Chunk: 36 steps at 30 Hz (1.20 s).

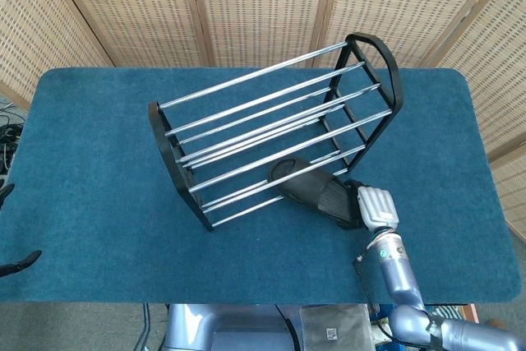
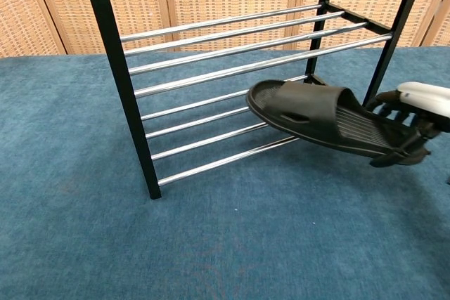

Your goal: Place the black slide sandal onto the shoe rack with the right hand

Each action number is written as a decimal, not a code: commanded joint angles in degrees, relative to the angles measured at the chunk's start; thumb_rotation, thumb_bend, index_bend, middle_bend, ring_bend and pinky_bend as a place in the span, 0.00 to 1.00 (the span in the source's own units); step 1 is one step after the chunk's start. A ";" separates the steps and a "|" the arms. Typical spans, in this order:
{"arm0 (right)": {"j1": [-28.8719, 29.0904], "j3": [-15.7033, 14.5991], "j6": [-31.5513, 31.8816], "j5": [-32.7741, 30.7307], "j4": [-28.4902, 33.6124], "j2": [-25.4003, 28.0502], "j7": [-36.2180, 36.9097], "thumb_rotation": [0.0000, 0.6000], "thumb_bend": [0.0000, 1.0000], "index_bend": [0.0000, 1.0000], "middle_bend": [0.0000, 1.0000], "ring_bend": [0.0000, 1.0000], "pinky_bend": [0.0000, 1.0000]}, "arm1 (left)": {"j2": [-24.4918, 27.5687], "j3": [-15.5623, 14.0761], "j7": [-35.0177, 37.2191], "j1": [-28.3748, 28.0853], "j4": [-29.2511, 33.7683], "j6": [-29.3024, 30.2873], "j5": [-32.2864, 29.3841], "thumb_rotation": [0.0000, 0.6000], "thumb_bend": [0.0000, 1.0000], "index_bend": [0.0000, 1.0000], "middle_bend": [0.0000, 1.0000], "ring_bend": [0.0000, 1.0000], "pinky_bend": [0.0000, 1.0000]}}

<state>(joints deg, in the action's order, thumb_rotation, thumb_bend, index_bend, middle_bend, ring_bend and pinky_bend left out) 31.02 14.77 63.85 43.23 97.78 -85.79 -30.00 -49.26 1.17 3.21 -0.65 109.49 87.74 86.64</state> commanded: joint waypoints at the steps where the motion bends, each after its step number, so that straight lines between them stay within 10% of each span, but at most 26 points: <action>1: 2.94 2.33 2.42 -4.63 -0.64 -3.38 -3.71 1.00 0.48 0.62 0.56 0.48 0.40 | 0.12 0.07 -0.09 -0.13 0.01 -0.24 -0.26 1.00 0.14 0.00 0.00 0.00 0.00; 36: 17.54 20.84 24.17 -24.21 -20.83 -27.97 -15.66 1.00 0.59 0.62 0.60 0.56 0.47 | 1.58 1.00 2.21 -1.91 0.19 -4.04 -4.11 1.00 0.14 0.00 0.00 0.00 0.00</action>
<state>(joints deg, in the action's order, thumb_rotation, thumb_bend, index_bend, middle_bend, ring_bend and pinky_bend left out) 48.12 35.05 87.57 19.00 77.61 -113.20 -45.84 -47.78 2.16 5.20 -2.57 109.75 83.73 82.61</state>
